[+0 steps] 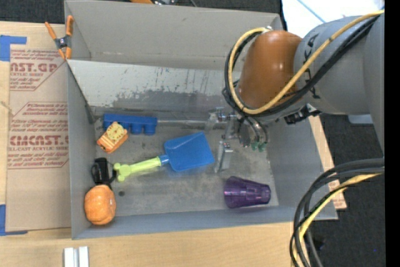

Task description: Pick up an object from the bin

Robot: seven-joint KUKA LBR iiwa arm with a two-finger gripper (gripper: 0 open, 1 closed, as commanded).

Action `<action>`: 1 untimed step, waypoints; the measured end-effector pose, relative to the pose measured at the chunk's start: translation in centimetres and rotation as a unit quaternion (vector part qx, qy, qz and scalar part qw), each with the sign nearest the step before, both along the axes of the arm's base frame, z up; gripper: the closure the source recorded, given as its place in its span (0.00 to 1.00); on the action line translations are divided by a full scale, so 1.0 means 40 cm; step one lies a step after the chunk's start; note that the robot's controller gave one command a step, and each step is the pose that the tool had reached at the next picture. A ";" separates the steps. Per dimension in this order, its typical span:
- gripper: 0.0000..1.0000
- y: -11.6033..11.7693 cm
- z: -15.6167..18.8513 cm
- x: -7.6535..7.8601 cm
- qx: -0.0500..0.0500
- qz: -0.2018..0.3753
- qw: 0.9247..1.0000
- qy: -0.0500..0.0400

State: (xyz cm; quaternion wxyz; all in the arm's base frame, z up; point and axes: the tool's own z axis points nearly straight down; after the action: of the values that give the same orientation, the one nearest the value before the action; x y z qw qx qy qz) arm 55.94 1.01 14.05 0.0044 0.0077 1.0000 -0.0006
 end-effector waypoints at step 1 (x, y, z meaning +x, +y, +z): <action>0.00 0.096 0.057 -0.074 0.002 -0.078 0.997 -0.006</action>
Offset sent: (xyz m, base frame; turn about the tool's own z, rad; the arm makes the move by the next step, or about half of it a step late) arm 0.0122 0.0580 -0.0672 -0.4012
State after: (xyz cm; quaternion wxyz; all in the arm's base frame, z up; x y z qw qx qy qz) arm 53.00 4.84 16.31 0.0101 0.0859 0.9963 0.0012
